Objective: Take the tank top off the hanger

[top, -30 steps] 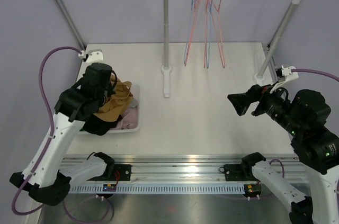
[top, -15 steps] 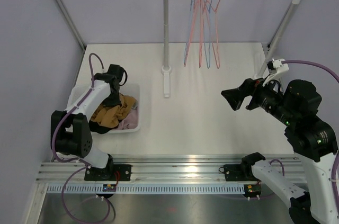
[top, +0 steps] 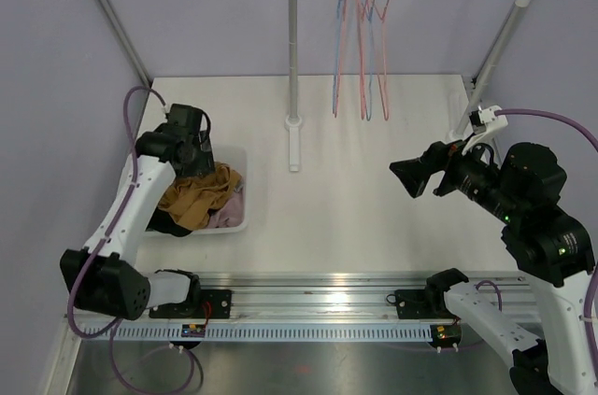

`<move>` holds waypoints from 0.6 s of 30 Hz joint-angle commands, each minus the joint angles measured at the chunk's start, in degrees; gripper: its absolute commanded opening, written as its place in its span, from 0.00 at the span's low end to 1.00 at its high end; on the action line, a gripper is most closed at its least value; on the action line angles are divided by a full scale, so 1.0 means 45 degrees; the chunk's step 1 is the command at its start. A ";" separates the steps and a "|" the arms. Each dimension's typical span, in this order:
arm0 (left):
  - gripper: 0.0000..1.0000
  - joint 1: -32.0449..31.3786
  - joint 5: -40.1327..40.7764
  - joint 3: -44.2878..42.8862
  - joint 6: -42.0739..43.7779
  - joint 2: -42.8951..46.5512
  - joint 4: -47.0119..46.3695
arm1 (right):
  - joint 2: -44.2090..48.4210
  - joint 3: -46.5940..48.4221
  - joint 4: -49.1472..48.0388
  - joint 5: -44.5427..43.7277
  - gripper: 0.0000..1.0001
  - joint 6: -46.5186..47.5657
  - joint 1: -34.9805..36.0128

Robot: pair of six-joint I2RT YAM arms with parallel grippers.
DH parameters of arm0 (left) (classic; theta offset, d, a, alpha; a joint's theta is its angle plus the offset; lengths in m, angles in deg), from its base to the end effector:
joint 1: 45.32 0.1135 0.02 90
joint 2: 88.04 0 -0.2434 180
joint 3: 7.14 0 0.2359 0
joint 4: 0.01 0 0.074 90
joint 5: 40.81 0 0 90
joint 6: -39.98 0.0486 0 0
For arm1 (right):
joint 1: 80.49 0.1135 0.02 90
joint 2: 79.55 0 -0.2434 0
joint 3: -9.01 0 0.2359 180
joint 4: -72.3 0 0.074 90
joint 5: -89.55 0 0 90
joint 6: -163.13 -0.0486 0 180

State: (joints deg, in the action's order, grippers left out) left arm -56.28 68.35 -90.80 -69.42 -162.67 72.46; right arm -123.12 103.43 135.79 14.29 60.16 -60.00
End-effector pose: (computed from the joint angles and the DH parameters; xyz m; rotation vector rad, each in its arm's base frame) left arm 0.2407 -0.0304 0.2780 -0.2944 2.5835 0.2626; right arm 0.0993 0.0503 0.4377 -0.3076 1.8049 0.6453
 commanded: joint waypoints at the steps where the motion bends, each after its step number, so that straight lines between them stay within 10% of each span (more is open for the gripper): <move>1: 0.75 -0.0123 -0.0663 -0.1575 0.0052 0.1348 0.0469 | -0.0005 0.0321 -0.0111 0.0355 0.99 0.0401 -0.0022; 3: 0.97 -0.0181 -0.0761 -0.2296 0.0092 0.2029 0.0898 | 0.0014 0.0418 0.0161 0.0318 0.99 0.0403 -0.0022; 18: 0.99 -0.0572 0.1113 -0.1443 0.0892 0.8808 0.1838 | 0.0931 0.0166 0.3150 -0.5889 0.99 0.0109 -0.0022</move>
State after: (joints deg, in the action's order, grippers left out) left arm -58.73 69.22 -99.33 -67.28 -125.45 79.50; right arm -119.60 103.98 146.17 -2.82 61.30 -59.97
